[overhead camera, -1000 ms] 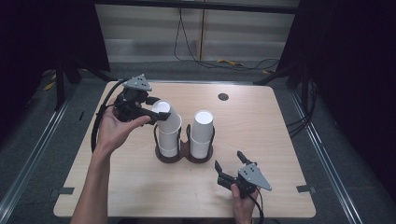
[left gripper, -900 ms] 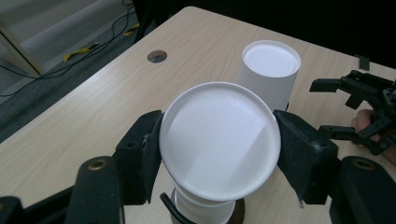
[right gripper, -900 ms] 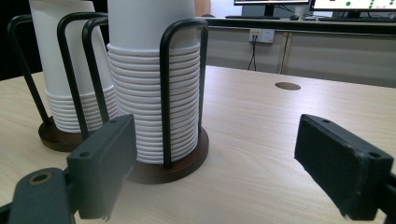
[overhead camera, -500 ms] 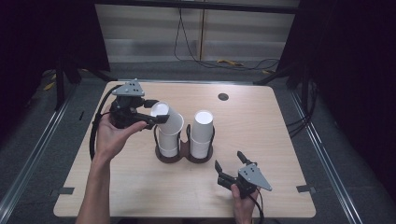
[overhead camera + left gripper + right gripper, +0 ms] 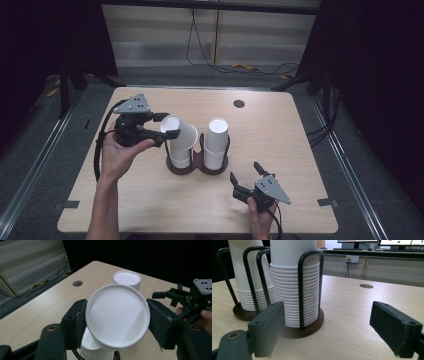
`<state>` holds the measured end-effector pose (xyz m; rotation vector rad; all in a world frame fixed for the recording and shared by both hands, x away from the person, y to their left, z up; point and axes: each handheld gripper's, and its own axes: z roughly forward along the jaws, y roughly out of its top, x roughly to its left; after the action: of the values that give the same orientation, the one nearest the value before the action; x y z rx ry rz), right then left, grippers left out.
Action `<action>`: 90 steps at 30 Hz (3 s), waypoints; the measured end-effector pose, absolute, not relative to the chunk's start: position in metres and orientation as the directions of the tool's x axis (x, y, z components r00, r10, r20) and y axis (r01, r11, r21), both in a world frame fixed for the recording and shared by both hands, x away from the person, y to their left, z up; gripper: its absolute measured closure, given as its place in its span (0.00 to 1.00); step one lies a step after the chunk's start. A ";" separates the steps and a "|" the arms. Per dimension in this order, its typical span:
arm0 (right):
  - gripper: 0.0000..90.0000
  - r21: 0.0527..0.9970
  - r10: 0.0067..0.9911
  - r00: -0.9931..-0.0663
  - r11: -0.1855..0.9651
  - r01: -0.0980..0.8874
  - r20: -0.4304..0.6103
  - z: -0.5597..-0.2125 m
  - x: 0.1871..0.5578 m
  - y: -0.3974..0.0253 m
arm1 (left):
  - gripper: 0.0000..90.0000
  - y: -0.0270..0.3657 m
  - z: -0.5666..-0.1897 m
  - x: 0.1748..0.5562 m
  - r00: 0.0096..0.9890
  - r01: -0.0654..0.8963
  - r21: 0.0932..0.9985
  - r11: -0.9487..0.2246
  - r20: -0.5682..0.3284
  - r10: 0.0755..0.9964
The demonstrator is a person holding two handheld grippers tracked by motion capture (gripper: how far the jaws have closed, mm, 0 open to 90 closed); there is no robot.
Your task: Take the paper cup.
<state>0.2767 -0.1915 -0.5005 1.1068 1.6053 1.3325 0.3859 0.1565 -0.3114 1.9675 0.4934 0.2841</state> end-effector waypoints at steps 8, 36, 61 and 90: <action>0.14 0.986 0.941 -0.339 0.074 0.149 -0.019 -0.501 0.278 -0.192 | 0.40 0.156 -0.321 0.378 0.898 0.208 0.911 -0.356 -0.034 0.439; 0.14 0.991 0.730 -0.680 0.029 0.130 0.068 -0.480 0.271 -0.167 | 0.40 0.153 -0.356 0.345 0.940 0.169 0.932 -0.322 -0.054 0.336; 0.14 0.985 0.537 -0.841 0.096 0.141 0.068 -0.477 0.279 -0.152 | 0.40 0.127 -0.415 0.335 0.969 0.178 0.921 -0.347 -0.103 0.225; 0.23 0.967 0.492 -0.869 0.199 0.161 0.043 -0.494 0.288 -0.136 | 0.40 0.117 -0.430 0.337 0.974 0.213 0.922 -0.323 -0.176 0.140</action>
<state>0.2880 -0.1361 -0.4943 0.6197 2.2017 1.7210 0.3368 0.1174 -0.4296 1.9060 0.2546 -0.0747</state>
